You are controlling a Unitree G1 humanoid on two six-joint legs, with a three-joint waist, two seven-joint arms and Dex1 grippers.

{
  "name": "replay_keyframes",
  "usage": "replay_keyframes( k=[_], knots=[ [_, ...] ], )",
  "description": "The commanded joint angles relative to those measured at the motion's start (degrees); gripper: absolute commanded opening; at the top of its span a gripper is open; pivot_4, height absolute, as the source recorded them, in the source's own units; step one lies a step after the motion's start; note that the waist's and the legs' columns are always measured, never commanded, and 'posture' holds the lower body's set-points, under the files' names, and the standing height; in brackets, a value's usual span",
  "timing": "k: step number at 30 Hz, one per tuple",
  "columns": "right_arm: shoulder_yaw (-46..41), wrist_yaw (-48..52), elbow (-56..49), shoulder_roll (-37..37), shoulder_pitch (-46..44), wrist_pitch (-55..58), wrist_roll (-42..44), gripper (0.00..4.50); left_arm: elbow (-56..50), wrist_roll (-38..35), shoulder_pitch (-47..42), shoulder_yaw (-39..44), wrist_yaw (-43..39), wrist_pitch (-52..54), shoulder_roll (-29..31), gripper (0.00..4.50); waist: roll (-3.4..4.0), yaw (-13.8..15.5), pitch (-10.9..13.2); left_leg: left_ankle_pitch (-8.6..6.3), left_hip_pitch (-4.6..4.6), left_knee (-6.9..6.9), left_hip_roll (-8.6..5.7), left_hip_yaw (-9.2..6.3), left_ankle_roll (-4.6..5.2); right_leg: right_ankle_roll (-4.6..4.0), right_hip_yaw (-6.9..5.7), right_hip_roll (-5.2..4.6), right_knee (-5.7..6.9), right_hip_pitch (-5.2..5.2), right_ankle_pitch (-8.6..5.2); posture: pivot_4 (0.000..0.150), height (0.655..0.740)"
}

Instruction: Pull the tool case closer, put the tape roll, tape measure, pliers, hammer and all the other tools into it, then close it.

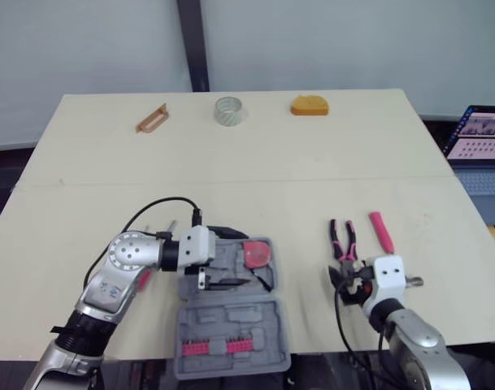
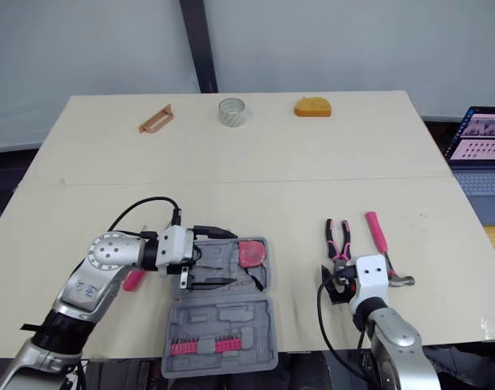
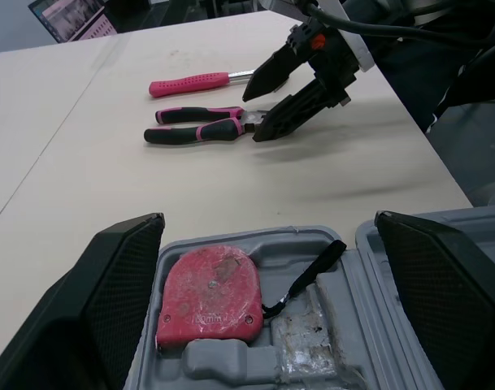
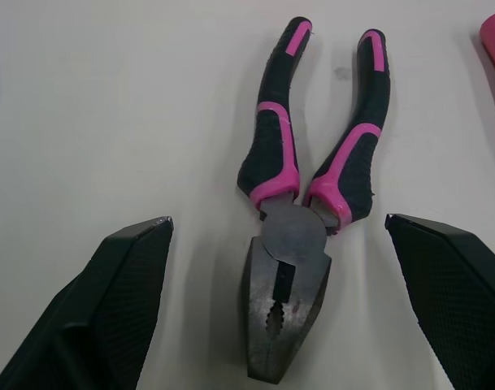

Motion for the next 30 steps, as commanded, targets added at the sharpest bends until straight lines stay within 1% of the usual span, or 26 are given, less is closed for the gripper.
replay_keyframes(
  k=[1,12,13,15,18,20,21,26,30],
  knots=[
    [0.16,-1.74,0.16,0.44,-0.70,-1.13,-1.52,4.42,-0.91,0.29,-0.65,-0.30,-0.23,-1.10,-0.36,4.50,0.00,-0.05,0.00,0.00,-0.01,0.00,0.00,0.00,0.00,0.00,0.00,0.00,0.01,-0.02,0.00,0.150,0.7400],
    [0.38,-4.15,3.25,2.82,-1.56,1.45,-2.77,4.42,-1.20,0.71,-1.21,-0.30,0.55,-0.52,-1.10,4.50,0.01,-0.16,0.00,0.00,0.00,0.00,0.00,0.02,0.00,0.00,0.02,0.00,0.04,-0.03,0.00,0.150,0.7400],
    [0.31,-4.26,3.36,3.00,-1.51,1.48,-2.80,4.20,-1.19,0.74,-1.25,-0.29,0.59,-0.52,-1.16,4.50,0.00,-0.17,-0.01,0.00,0.00,0.00,0.00,0.02,0.00,0.00,0.02,0.00,0.05,-0.03,0.00,0.150,0.7400],
    [0.38,-4.36,3.70,3.16,-1.54,1.29,-3.04,3.60,-1.08,0.81,-1.47,-0.32,0.71,-0.51,-1.34,4.50,0.00,-0.10,-0.01,0.00,0.00,0.00,0.00,0.02,0.00,0.00,0.02,0.00,0.04,-0.02,0.00,0.150,0.7400],
    [0.34,-4.80,3.95,3.39,-1.47,1.28,-3.32,2.22,-0.98,0.87,-1.77,-0.40,0.88,-0.47,-1.59,4.50,0.00,0.09,-0.01,0.00,0.00,0.01,0.00,0.02,0.00,0.00,0.03,0.00,0.04,-0.01,0.00,0.150,0.7400],
    [0.25,-4.96,3.92,3.48,-1.40,1.27,-3.39,1.16,-0.99,0.89,-1.84,-0.43,0.94,-0.47,-1.71,4.50,-0.01,0.21,-0.02,0.00,0.00,0.01,0.00,0.02,0.00,0.00,0.03,0.00,0.04,-0.01,0.00,0.150,0.7400],
    [0.15,-4.93,3.86,3.52,-1.34,1.23,-3.31,0.94,-1.00,0.87,-1.85,-0.45,0.97,-0.49,-1.77,4.50,-0.01,0.24,-0.02,0.00,0.00,0.01,0.00,0.02,0.00,0.00,0.03,0.00,0.04,-0.01,0.00,0.150,0.7400],
    [-0.86,-4.45,2.72,2.97,-1.49,0.73,-2.72,0.96,-0.35,0.81,-1.66,-0.01,1.25,-0.91,-2.03,4.50,-0.01,0.28,-0.02,0.00,0.00,0.01,0.00,0.02,0.00,0.00,0.03,0.00,0.04,-0.01,0.00,0.150,0.7400],
    [-0.75,0.03,-0.12,-0.79,-2.07,-0.29,-1.56,0.96,0.04,0.89,-1.15,0.58,1.70,-1.27,-1.90,4.50,-0.01,0.36,-0.02,0.00,0.00,0.01,0.00,0.03,0.00,-0.01,0.04,0.00,0.04,-0.02,0.00,0.150,0.7400]
  ],
)
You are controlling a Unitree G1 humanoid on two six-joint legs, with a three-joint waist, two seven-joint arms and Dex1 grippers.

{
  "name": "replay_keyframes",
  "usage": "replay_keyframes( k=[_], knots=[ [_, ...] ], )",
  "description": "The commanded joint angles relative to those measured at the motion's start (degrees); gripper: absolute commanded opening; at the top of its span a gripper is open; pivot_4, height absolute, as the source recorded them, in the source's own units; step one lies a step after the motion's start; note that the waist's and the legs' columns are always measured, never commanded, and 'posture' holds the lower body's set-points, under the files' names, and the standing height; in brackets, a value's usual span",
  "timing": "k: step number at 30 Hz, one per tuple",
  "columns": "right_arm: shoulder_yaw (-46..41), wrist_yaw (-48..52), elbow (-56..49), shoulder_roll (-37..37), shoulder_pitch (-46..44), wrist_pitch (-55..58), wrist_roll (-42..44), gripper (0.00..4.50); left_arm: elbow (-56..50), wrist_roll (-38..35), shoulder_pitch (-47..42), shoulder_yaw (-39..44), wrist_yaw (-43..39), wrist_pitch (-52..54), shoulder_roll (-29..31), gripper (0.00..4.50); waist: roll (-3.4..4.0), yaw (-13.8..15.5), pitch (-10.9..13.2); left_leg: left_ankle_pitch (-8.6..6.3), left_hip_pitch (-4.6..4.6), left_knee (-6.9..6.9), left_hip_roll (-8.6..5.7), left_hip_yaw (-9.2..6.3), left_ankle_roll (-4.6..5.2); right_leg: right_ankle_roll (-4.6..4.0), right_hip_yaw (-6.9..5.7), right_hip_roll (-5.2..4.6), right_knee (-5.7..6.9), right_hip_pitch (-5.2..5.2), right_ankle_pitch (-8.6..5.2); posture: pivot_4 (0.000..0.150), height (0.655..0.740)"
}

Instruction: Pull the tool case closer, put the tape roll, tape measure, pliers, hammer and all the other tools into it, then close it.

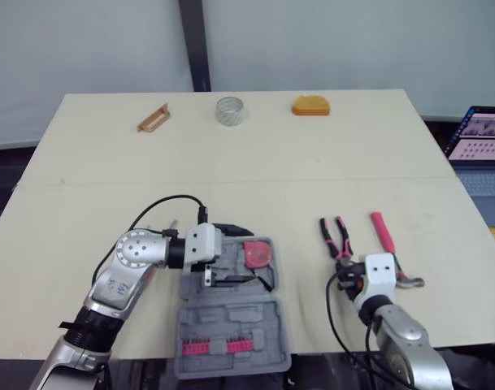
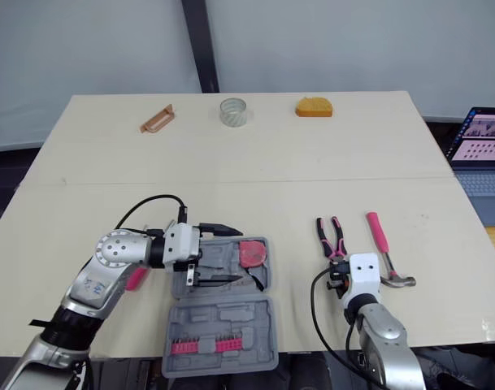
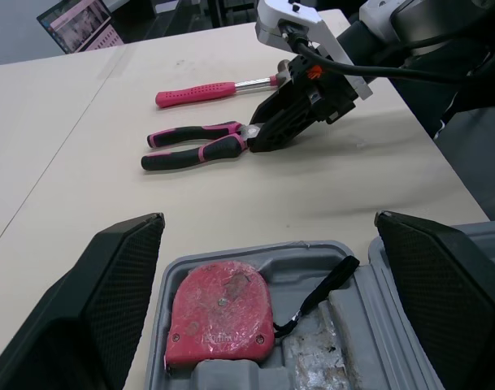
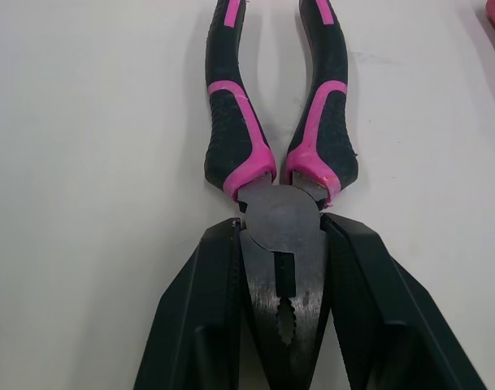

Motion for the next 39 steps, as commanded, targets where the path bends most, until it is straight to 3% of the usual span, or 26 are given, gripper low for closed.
replay_keyframes(
  k=[1,4,8,15,23,31,39],
  knots=[
    [-1.93,4.32,-4.00,-4.55,-0.47,-1.01,1.22,0.96,-0.67,-0.21,0.56,1.50,0.97,-0.97,0.09,4.50,0.00,-0.07,0.00,0.00,0.00,0.00,0.00,0.00,0.00,0.00,0.00,0.00,0.00,0.00,0.00,0.150,0.7400],
    [-1.28,11.26,-5.60,-11.92,-2.71,-1.81,2.17,0.96,-1.73,-0.23,1.29,3.20,2.45,-1.48,0.53,4.50,0.01,-0.17,0.00,0.00,-0.01,0.00,0.00,0.08,0.00,0.00,0.07,0.02,0.01,-0.08,0.00,0.150,0.7400],
    [-0.17,27.85,-5.83,-25.45,-10.87,-0.36,8.22,0.96,-7.00,-3.05,5.55,8.21,5.07,1.89,2.10,4.50,0.02,-1.13,0.01,0.00,-0.01,-0.03,0.01,0.14,0.01,0.00,0.13,0.03,0.01,-0.14,0.00,0.150,0.7400],
    [8.01,43.17,-2.75,-34.45,-24.90,2.08,12.12,0.96,-13.82,-6.50,16.68,16.84,7.60,4.77,5.39,4.50,-0.05,-1.38,0.05,-0.01,-0.04,-0.06,0.08,0.11,0.02,-0.01,0.07,0.06,-0.04,-0.12,0.00,0.150,0.7400],
    [29.38,49.57,0.03,-28.28,-44.23,7.31,5.67,0.96,-22.86,-8.58,37.25,27.83,13.11,4.25,2.27,4.50,-0.12,-1.36,0.04,-0.01,-0.10,-0.04,0.10,0.04,0.02,-0.02,0.04,0.06,-0.03,-0.15,0.00,0.150,0.7400],
    [40.18,47.51,3.45,-18.16,-50.07,10.03,-0.13,0.96,-23.26,-5.16,51.77,31.88,15.83,-5.03,-3.38,4.50,-0.18,-1.51,0.01,-0.04,-0.11,0.04,0.10,0.06,-0.02,-0.05,0.03,0.07,-0.01,-0.17,0.00,0.150,0.7400],
    [45.22,47.55,3.25,-15.62,-52.97,14.04,-3.89,0.96,-24.57,-6.35,56.44,32.87,18.71,-6.35,-7.18,4.50,-0.21,-1.49,-0.01,-0.05,-0.13,0.04,0.12,0.05,-0.03,-0.08,0.02,0.08,-0.01,-0.19,-0.02,0.150,0.7400]
  ],
)
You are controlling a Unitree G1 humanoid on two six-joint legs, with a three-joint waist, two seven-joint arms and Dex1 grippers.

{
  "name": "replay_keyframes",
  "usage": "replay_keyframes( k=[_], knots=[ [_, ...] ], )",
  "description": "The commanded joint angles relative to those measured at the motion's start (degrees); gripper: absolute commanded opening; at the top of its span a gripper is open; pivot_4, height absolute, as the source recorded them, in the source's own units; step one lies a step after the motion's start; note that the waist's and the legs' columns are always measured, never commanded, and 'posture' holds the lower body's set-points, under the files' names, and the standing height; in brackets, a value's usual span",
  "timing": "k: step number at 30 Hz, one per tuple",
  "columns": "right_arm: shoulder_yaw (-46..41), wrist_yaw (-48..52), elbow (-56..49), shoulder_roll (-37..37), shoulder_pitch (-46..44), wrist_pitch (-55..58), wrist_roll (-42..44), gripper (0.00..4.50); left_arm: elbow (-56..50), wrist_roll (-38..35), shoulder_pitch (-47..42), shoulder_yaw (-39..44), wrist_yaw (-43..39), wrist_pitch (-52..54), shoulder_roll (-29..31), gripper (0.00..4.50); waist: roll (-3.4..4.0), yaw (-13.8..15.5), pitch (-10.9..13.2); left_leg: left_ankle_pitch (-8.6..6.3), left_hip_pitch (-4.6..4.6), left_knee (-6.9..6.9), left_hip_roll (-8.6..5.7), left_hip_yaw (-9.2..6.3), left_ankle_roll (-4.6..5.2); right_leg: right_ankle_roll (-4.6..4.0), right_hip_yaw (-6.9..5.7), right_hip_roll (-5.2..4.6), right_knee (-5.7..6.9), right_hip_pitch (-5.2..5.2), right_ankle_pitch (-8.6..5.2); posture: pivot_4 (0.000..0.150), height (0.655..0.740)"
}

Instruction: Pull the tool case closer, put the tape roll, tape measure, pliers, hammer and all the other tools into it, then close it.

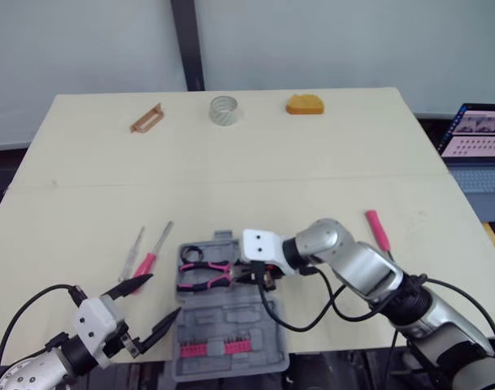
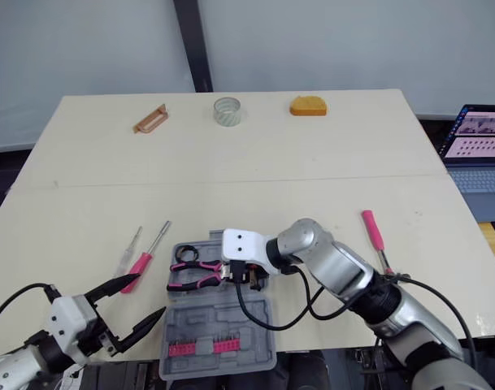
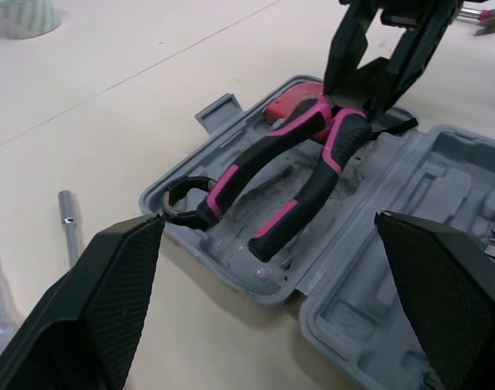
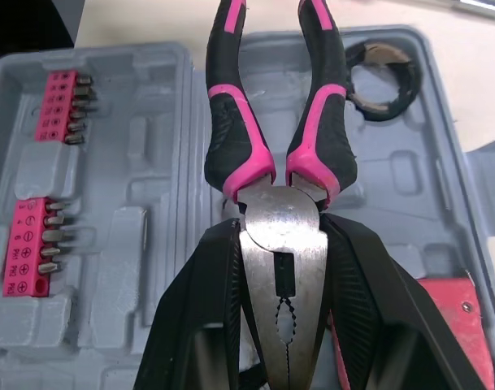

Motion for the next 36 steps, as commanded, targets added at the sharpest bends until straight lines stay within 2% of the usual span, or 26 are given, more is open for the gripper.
replay_keyframes(
  k=[1,9,36],
  knots=[
    [0.95,-0.28,-1.84,1.19,-1.46,1.02,-1.29,0.96,-1.72,-0.95,1.95,0.71,1.44,-1.32,-1.35,4.50,0.00,-0.08,0.00,0.00,0.00,-0.02,0.00,0.00,0.00,0.00,0.00,0.00,0.01,-0.02,0.00,0.150,0.7400],
    [2.57,0.46,-1.08,2.12,-2.56,1.61,-3.59,0.96,-2.05,-0.80,5.17,-0.25,2.43,-1.97,-3.53,4.50,-0.01,-0.01,0.00,-0.01,-0.01,-0.04,0.01,0.01,-0.01,-0.01,0.00,0.00,-0.01,-0.04,-0.01,0.150,0.7400],
    [4.41,1.24,3.83,4.00,-1.28,-1.85,-7.13,0.96,-1.96,-1.54,3.29,0.42,3.32,-0.59,-1.23,4.50,-0.01,-0.10,0.00,-0.03,-0.01,-0.04,0.02,0.01,-0.01,-0.02,-0.01,0.01,0.00,-0.05,-0.01,0.150,0.7400]
  ],
)
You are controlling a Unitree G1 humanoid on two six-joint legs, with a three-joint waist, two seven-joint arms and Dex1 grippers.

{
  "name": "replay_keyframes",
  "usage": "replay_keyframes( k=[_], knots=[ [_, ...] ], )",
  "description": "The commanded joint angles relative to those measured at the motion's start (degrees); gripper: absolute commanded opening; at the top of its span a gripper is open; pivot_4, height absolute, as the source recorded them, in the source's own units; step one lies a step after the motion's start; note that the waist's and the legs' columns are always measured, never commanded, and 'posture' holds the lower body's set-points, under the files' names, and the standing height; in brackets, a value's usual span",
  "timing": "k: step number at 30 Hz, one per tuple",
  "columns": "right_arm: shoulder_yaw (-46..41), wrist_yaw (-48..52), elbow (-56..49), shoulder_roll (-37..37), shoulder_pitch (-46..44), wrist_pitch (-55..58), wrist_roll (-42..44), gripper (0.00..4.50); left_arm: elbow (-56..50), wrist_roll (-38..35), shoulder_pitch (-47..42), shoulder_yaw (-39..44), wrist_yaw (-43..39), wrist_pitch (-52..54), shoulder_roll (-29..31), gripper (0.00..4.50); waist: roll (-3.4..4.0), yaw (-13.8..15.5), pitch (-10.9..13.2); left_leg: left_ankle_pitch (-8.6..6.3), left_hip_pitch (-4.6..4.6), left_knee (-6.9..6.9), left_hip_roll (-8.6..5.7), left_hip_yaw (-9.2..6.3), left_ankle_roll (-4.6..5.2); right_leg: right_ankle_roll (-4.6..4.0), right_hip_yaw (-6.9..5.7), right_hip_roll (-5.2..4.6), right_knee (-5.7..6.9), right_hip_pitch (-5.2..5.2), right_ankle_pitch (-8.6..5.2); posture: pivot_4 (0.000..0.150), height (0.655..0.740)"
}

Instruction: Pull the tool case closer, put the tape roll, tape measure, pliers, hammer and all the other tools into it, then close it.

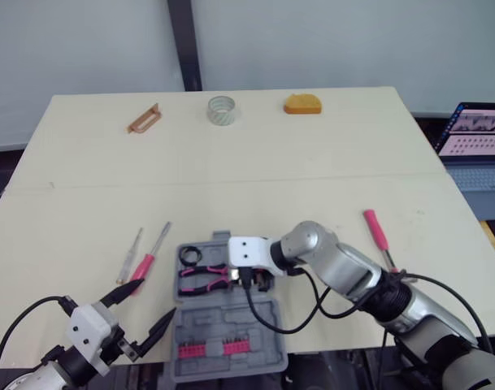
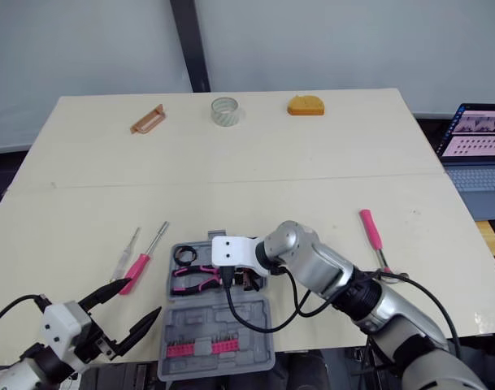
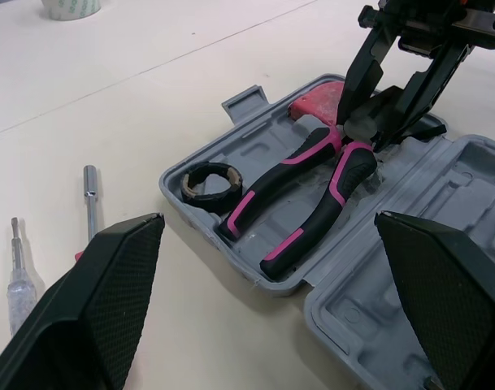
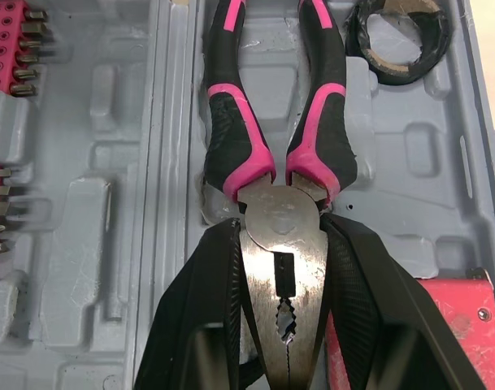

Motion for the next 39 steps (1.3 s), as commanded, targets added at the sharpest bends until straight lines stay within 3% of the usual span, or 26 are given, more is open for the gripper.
replay_keyframes(
  k=[1,5,6,11,17,21,24,31,39],
  knots=[
    [0.44,0.95,-0.99,0.26,0.30,-0.98,-0.25,0.96,-1.73,-1.16,0.31,0.91,0.17,-0.17,0.51,4.50,0.00,0.03,0.00,0.00,0.00,0.00,0.00,0.00,0.00,0.00,0.00,0.00,0.00,0.00,0.00,0.150,0.7400],
    [0.49,1.27,-1.22,0.26,0.61,-0.83,-0.23,0.96,-1.84,-1.01,0.08,0.88,0.29,0.02,0.55,4.50,0.00,0.00,0.00,0.00,0.00,0.00,0.00,0.00,0.00,0.00,0.00,0.00,0.00,0.00,0.00,0.150,0.7400],
    [0.48,1.29,-1.23,0.29,0.68,-0.83,-0.29,1.99,-1.86,-1.01,0.10,0.89,0.28,0.02,0.54,4.50,0.00,0.01,0.00,0.00,0.00,0.00,0.00,0.01,0.00,0.00,0.00,0.00,0.00,0.00,0.00,0.150,0.7400],
    [0.32,1.24,-0.96,0.72,0.84,-0.80,-0.48,4.44,-1.82,-0.73,-0.37,0.74,0.52,0.32,0.58,4.50,0.00,0.00,0.00,0.00,0.00,0.00,0.00,0.00,0.00,0.00,0.00,0.00,0.00,0.00,0.00,0.150,0.7400],
    [-4.11,0.96,-2.51,2.45,0.41,-0.53,2.73,4.48,-1.94,-0.67,-0.77,0.66,0.73,0.43,0.63,4.50,0.00,0.00,0.00,0.00,0.00,0.00,0.00,0.00,-0.01,0.00,0.00,0.00,0.00,0.00,0.00,0.150,0.7400],
    [-7.23,-1.05,0.14,5.22,1.63,-6.04,4.14,4.48,-2.29,-0.58,-1.20,-0.05,0.49,0.62,0.87,4.50,0.00,-0.02,0.00,0.00,0.00,0.00,0.00,0.00,-0.01,0.00,0.00,0.01,0.00,0.00,0.00,0.150,0.7400],
    [-9.54,-3.29,3.67,8.58,3.15,-10.65,5.02,3.71,-1.73,0.19,-1.22,-0.54,0.09,0.08,1.22,4.50,-0.01,-0.02,-0.01,0.00,0.01,-0.02,0.00,0.00,-0.01,0.00,-0.01,0.01,0.01,0.00,0.00,0.150,0.7400],
    [-11.24,-5.37,16.05,14.64,8.27,-24.07,5.15,0.25,-1.29,-0.16,-2.23,-0.39,0.27,0.33,1.79,4.50,-0.02,-0.08,-0.02,0.00,0.03,-0.02,0.02,0.03,-0.01,0.00,0.00,0.03,0.03,0.00,0.00,0.150,0.7400],
    [-11.88,-5.47,23.04,16.55,10.19,-29.56,4.14,0.12,-1.17,-0.39,-1.83,0.47,0.13,0.36,2.26,4.50,-0.01,-0.41,-0.02,0.00,0.04,-0.02,0.03,0.04,-0.01,0.00,0.00,0.03,0.03,0.00,0.00,0.150,0.7400]
  ],
)
